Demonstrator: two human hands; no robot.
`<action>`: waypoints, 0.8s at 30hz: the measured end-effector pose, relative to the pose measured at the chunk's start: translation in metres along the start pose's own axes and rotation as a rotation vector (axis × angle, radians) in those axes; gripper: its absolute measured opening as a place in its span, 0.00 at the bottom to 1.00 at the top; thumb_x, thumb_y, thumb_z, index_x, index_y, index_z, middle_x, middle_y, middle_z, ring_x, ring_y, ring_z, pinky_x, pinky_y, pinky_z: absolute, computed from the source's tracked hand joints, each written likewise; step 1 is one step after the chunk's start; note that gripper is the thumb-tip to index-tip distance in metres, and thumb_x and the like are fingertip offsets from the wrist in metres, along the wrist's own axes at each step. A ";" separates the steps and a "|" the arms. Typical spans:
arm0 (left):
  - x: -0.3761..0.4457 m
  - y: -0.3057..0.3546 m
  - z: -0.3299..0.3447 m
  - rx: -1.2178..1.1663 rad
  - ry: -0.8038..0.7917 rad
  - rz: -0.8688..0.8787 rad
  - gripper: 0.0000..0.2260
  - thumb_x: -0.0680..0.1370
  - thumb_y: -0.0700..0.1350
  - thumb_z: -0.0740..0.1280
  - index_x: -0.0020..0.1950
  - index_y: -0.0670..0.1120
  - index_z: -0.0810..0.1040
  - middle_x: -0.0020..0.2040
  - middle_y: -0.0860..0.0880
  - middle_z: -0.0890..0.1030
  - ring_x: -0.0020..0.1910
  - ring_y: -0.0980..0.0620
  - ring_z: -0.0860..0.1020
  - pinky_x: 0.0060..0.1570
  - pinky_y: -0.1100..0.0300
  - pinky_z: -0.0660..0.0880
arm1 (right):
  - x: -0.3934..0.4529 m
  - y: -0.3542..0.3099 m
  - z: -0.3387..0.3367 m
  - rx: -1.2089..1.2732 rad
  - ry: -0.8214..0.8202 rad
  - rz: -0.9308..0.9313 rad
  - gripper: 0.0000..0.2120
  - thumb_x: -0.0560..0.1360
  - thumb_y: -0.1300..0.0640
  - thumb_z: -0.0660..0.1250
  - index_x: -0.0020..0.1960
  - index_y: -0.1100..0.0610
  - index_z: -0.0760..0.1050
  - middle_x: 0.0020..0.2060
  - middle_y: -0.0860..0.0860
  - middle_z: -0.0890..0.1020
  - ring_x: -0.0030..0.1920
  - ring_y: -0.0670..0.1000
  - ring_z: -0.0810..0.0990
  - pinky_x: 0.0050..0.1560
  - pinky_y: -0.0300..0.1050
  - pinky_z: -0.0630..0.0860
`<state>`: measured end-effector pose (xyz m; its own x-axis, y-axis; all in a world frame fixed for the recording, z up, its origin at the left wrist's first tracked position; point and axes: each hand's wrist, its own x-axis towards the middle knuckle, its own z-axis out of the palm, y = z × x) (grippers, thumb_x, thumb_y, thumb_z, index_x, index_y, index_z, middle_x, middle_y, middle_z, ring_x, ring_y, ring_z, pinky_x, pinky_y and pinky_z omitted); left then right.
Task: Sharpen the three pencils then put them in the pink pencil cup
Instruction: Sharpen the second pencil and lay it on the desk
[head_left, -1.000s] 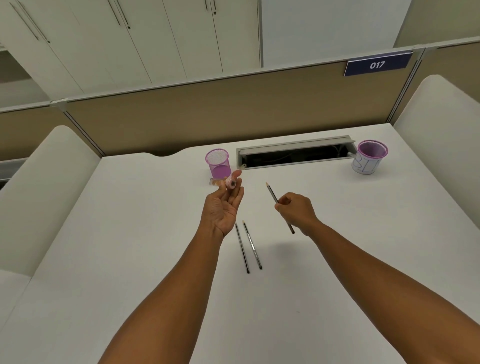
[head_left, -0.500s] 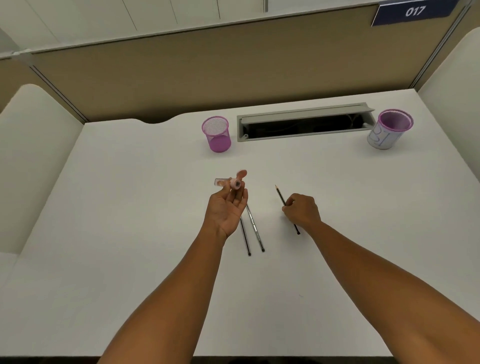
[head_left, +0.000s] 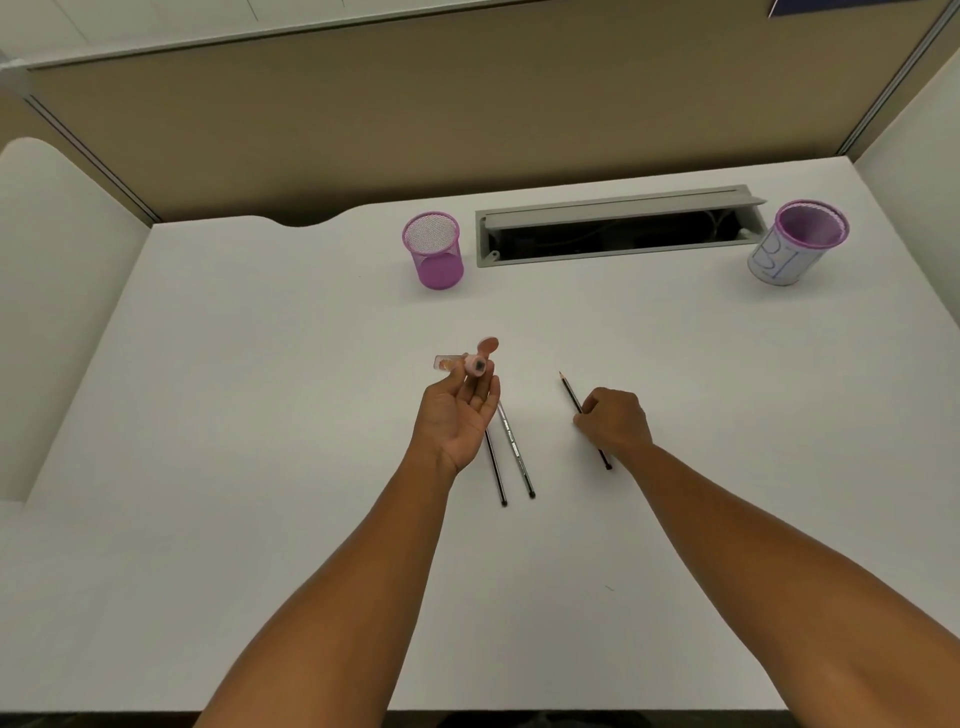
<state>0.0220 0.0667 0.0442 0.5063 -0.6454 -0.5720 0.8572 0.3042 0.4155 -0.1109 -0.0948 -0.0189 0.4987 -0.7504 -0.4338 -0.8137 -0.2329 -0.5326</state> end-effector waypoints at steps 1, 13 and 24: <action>0.000 0.000 0.000 0.003 0.005 0.000 0.07 0.82 0.44 0.61 0.56 0.42 0.75 0.57 0.47 0.83 0.52 0.54 0.80 0.62 0.56 0.74 | 0.000 0.000 0.001 0.001 0.006 0.003 0.06 0.70 0.60 0.66 0.46 0.56 0.80 0.46 0.53 0.82 0.45 0.56 0.81 0.44 0.45 0.78; 0.006 0.003 -0.004 -0.040 0.080 -0.020 0.06 0.81 0.43 0.63 0.53 0.42 0.77 0.46 0.46 0.84 0.51 0.52 0.81 0.62 0.54 0.74 | -0.002 -0.008 0.008 -0.015 0.043 -0.042 0.08 0.67 0.58 0.71 0.45 0.57 0.78 0.45 0.53 0.79 0.45 0.55 0.79 0.42 0.42 0.73; 0.010 0.011 -0.005 -0.053 0.100 -0.001 0.07 0.81 0.43 0.63 0.56 0.41 0.76 0.49 0.44 0.83 0.52 0.51 0.82 0.60 0.54 0.76 | -0.024 -0.048 0.051 -0.055 -0.128 -0.158 0.09 0.67 0.51 0.74 0.42 0.55 0.78 0.40 0.50 0.80 0.41 0.51 0.79 0.38 0.40 0.71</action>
<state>0.0370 0.0672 0.0392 0.5098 -0.5736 -0.6412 0.8603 0.3421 0.3780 -0.0682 -0.0342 -0.0201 0.6528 -0.6176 -0.4387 -0.7354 -0.3775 -0.5627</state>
